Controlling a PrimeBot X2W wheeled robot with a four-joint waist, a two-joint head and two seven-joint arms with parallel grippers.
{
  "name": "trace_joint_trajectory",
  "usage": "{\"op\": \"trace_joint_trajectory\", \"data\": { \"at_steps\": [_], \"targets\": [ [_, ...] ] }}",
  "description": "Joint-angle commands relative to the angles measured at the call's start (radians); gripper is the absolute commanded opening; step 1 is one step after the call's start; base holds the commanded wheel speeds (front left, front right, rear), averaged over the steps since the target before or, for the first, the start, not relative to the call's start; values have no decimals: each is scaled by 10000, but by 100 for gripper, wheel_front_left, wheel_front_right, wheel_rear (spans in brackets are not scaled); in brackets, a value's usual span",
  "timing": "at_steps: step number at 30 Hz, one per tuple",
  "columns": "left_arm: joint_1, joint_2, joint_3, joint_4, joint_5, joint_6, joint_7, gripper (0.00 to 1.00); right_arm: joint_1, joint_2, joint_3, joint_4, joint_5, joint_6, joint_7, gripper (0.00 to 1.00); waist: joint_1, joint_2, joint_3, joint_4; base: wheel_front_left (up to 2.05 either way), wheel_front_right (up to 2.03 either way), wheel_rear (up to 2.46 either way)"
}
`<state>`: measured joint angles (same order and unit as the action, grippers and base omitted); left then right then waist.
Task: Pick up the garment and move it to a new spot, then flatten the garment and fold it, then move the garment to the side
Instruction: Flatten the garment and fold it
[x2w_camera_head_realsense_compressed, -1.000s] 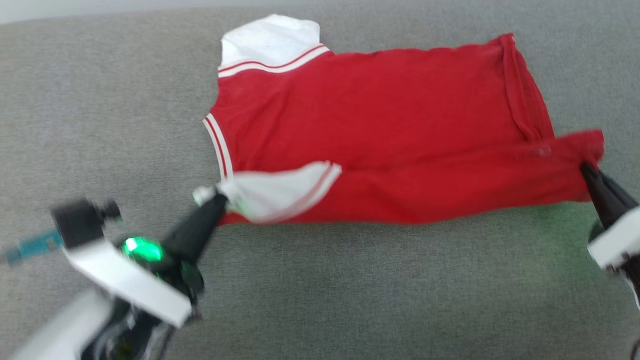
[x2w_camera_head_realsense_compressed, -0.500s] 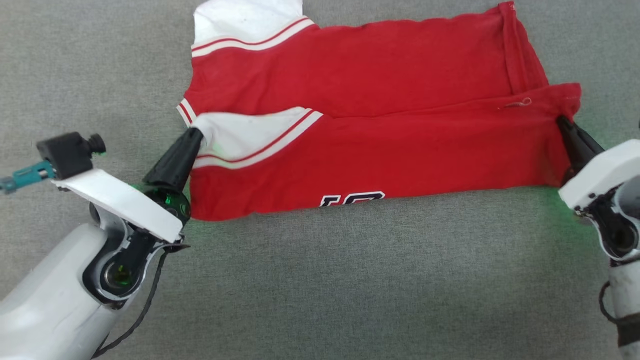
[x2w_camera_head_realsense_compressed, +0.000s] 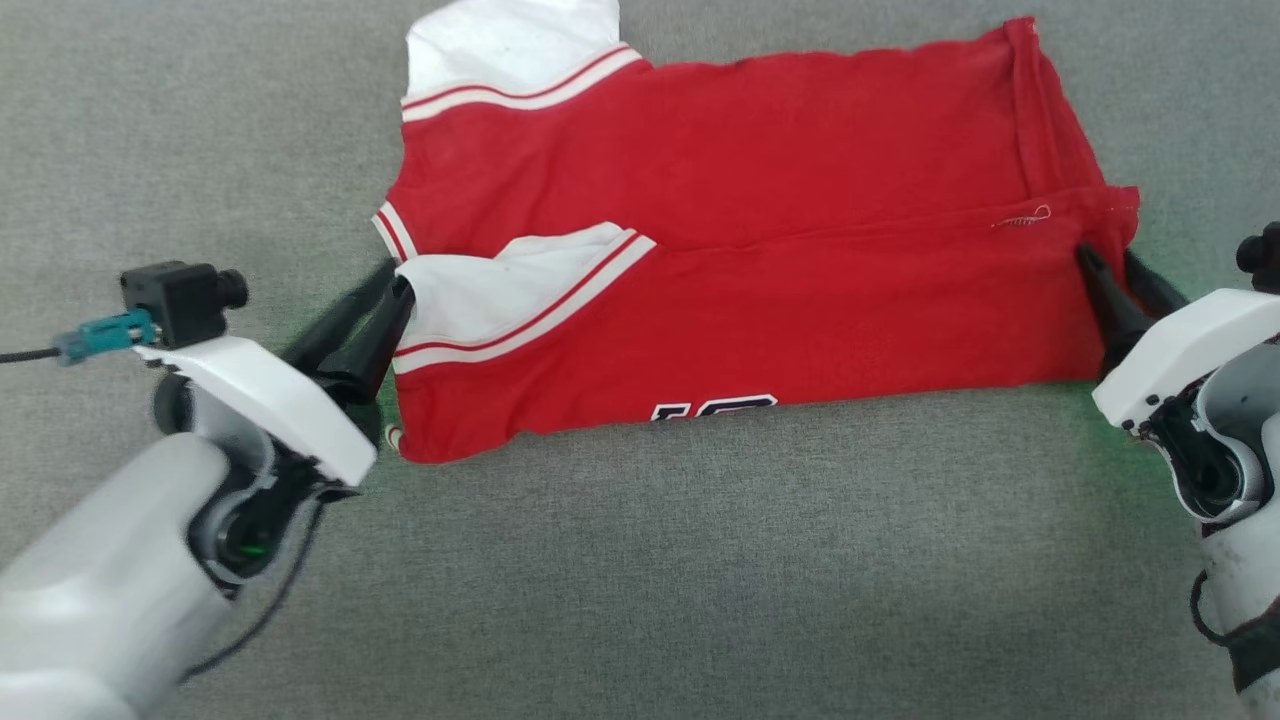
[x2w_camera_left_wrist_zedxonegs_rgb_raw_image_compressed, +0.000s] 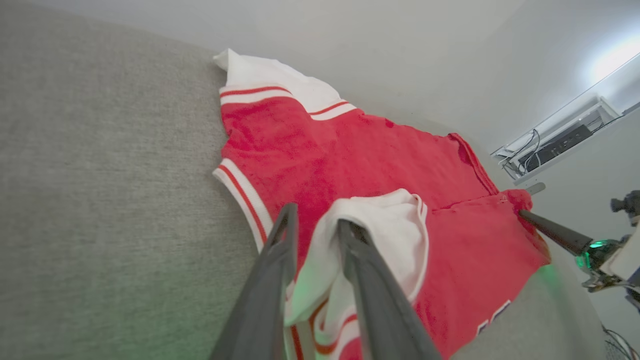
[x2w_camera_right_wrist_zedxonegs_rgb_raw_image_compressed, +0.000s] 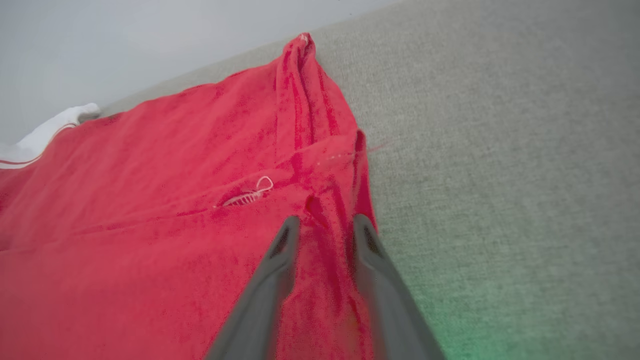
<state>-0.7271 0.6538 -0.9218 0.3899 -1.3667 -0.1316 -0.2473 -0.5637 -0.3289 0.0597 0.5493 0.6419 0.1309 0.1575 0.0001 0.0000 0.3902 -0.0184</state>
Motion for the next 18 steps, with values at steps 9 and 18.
{"op": "trace_joint_trajectory", "data": {
  "at_steps": [9,18],
  "targets": [
    [-737,1290,-1005,-214,1464,25,-40,100,820,-457,-118,-947,172,-4,-371,100,-1,0,-784,178,0,0,0],
    [-834,2396,-2894,-1723,553,25,3711,100,1543,-153,-598,-2448,-333,-4,-46,100,-1,0,-858,-1,0,0,0]
  ]
}}
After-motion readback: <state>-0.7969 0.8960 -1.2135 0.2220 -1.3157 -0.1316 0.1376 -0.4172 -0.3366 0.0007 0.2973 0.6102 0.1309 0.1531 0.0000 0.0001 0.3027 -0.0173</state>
